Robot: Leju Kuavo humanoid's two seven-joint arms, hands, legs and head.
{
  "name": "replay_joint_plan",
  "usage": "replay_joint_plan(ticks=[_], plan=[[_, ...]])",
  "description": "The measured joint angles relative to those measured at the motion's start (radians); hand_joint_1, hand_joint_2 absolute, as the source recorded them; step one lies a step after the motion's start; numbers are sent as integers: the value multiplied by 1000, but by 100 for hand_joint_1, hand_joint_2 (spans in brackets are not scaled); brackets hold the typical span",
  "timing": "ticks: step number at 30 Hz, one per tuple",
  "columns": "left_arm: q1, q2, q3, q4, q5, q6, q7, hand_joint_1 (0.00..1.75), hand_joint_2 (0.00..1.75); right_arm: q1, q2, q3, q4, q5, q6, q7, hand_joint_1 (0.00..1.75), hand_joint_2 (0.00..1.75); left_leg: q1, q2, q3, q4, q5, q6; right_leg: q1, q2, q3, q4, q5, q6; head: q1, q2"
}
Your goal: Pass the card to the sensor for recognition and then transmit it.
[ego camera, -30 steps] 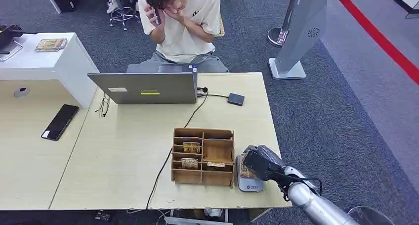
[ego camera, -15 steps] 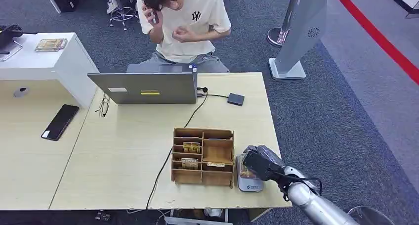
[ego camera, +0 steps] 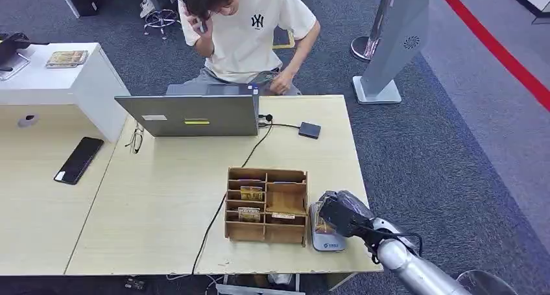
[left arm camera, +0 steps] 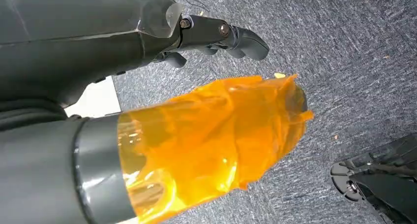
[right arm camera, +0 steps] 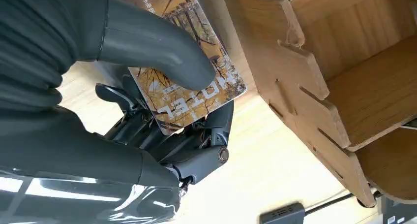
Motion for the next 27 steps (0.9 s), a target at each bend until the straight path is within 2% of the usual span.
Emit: replay_joint_plan(ticks=[27], plan=[[-1,0,0,0,0,0,-2,0,0,-8,0,7,7,-10,-2,-5,175,175,0,0,0,0,0,0,0,0,0,0,0,0,0,0]])
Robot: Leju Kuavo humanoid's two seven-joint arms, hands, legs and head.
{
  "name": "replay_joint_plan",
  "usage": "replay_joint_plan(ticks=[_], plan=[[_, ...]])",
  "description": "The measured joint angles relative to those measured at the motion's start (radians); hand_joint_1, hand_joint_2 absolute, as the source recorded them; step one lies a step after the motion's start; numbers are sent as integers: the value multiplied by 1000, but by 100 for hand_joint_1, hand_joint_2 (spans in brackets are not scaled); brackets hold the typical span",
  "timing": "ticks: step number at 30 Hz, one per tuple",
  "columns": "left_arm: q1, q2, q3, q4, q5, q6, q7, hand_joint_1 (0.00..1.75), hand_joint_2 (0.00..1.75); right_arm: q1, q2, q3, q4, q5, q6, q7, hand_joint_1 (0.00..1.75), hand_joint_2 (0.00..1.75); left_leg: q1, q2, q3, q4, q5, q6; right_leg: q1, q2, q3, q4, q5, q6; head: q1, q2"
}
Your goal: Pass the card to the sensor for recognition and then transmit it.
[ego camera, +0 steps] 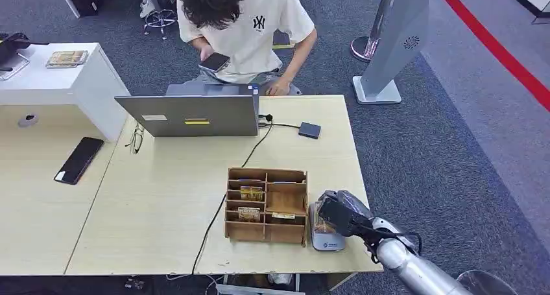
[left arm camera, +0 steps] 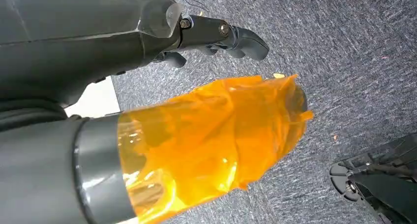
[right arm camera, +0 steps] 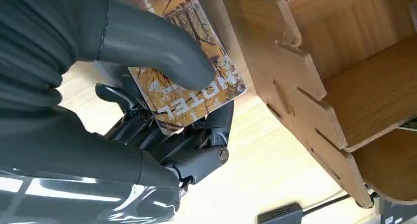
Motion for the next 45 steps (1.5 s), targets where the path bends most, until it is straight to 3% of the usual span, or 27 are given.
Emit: replay_joint_plan(ticks=[30,37,45], plan=[[0,0,0,0,-2,0,0,0,0,-10,1,4,10,0,-3,-11,175,175,0,0,0,0,0,0,0,0,0,0,0,0,0,0],[2,0,0,0,0,3,-3,0,0,-15,15,0,8,0,-73,-60,175,175,0,0,-1,0,0,0,0,0,0,0,0,0,0,0],[4,0,0,0,4,14,-14,0,0,-48,54,-39,-29,-3,-178,-165,175,175,0,0,-1,0,0,0,0,0,0,0,0,0,0,0]])
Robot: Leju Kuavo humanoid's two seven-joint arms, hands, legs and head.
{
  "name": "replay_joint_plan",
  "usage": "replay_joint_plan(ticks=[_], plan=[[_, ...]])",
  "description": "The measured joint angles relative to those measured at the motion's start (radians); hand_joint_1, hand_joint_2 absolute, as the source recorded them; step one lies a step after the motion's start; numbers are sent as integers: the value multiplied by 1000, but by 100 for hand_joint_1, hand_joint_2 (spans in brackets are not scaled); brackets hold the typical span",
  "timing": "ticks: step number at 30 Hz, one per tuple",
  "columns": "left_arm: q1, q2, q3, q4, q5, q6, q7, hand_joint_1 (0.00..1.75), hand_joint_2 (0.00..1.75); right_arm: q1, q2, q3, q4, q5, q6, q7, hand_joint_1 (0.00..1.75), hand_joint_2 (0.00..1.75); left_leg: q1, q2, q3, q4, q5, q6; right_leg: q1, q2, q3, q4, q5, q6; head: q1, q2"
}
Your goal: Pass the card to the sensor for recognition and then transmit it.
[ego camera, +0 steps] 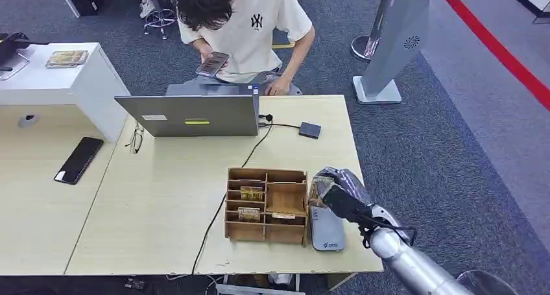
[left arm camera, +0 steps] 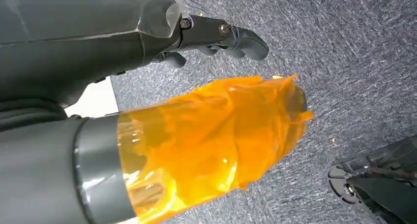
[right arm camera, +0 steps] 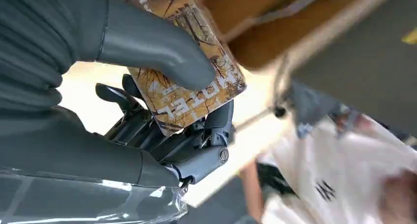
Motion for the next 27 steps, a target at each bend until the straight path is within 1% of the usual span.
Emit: replay_joint_plan(ticks=[3,9,16,27], plan=[[0,0,0,0,2,2,-3,0,0,-21,21,-15,-19,-6,-26,-44,175,175,0,1,0,0,0,0,0,0,0,0,0,0,0,0],[1,-1,0,0,2,6,-4,0,0,-54,58,-28,-43,-13,-46,-95,175,175,0,0,0,0,0,0,0,0,0,0,0,0,0,0],[0,-1,0,0,-2,6,-4,0,0,-88,90,-28,-46,-17,-53,-127,175,175,0,0,0,0,0,0,0,0,0,0,0,0,0,0],[-4,-1,0,0,-19,3,-4,0,0,-128,117,-20,-45,-21,-41,-159,175,175,0,0,0,0,0,0,0,0,0,0,0,0,0,0]])
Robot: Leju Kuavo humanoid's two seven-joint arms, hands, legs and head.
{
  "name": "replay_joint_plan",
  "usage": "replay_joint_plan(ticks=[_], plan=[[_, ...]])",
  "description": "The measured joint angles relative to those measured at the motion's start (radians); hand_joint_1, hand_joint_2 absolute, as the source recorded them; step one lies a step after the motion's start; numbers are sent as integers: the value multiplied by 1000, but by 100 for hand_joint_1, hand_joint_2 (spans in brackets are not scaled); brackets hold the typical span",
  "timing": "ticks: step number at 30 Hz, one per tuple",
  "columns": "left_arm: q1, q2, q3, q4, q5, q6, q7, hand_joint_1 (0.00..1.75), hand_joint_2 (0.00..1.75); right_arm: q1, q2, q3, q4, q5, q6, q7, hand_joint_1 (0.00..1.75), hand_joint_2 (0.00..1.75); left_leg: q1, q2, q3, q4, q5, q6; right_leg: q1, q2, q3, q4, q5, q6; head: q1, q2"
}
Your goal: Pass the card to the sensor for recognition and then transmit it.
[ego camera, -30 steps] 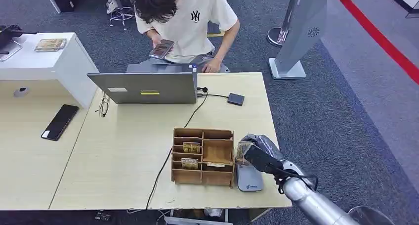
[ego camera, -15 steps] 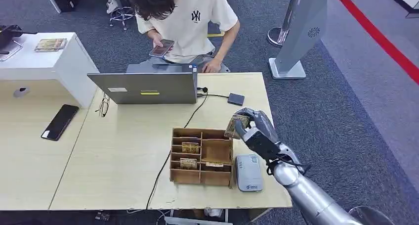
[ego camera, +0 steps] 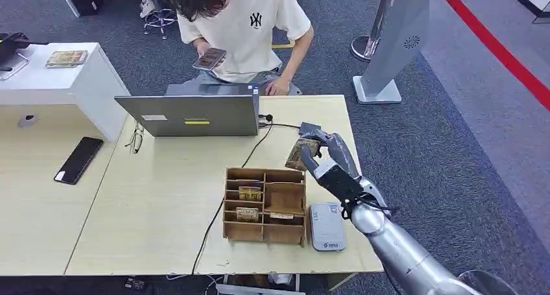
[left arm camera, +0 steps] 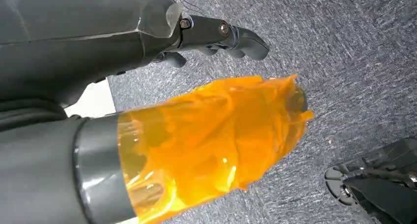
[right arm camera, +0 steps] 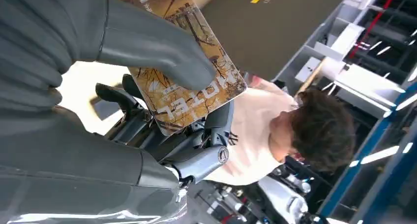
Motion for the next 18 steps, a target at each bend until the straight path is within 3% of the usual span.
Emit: replay_joint_plan(ticks=[14,18], plan=[[-23,0,-13,0,-48,-16,15,0,0,-170,67,92,51,101,0,-49,175,175,0,0,0,0,1,0,0,0,0,0,0,-1,0,0],[-36,0,-24,0,-71,-28,26,0,0,-237,100,120,110,159,-48,-49,175,175,0,0,0,0,1,-1,0,0,0,1,1,-1,0,0]])
